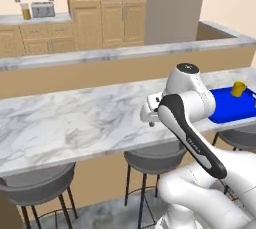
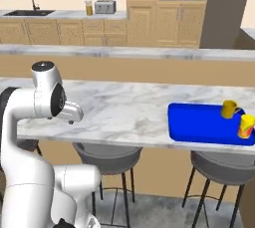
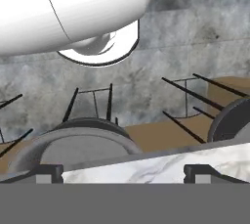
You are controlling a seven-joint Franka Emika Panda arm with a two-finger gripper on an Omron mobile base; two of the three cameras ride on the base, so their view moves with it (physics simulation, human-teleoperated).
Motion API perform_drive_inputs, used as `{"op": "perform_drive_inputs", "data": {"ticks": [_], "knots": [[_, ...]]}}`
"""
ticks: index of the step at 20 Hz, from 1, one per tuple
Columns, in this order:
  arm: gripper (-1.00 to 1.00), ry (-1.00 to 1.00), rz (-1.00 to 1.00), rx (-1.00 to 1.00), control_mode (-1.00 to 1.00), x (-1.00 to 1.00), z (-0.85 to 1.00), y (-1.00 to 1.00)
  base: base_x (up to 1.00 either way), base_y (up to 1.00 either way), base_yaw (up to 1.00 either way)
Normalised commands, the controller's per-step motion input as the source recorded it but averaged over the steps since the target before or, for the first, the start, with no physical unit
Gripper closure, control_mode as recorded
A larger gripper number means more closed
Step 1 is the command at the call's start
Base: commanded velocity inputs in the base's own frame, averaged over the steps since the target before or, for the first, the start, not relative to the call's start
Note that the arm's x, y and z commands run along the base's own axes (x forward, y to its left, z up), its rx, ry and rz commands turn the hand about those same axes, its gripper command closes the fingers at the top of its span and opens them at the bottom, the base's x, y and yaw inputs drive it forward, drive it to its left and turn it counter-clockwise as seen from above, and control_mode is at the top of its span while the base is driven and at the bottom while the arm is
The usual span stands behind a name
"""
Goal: There is a tray on the dining counter. Grab the cup, mug, and pitcher and place them on the tray. The pitcher may be placed next to the tray if it cannot fit the tray.
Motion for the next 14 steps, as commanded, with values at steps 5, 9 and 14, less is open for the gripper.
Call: {"op": "perform_drive_inputs", "data": {"ticks": [5,9,14], "knots": [[-1.00,0.00,0.00,0.00,1.00,0.00,0.00,0.00,0.00,1.00,0.00],[-1.00,0.00,0.00,0.00,1.00,0.00,0.00,0.00,0.00,1.00,0.00],[-1.00,0.00,0.00,0.00,1.00,0.00,0.00,0.00,0.00,1.00,0.00]]}}
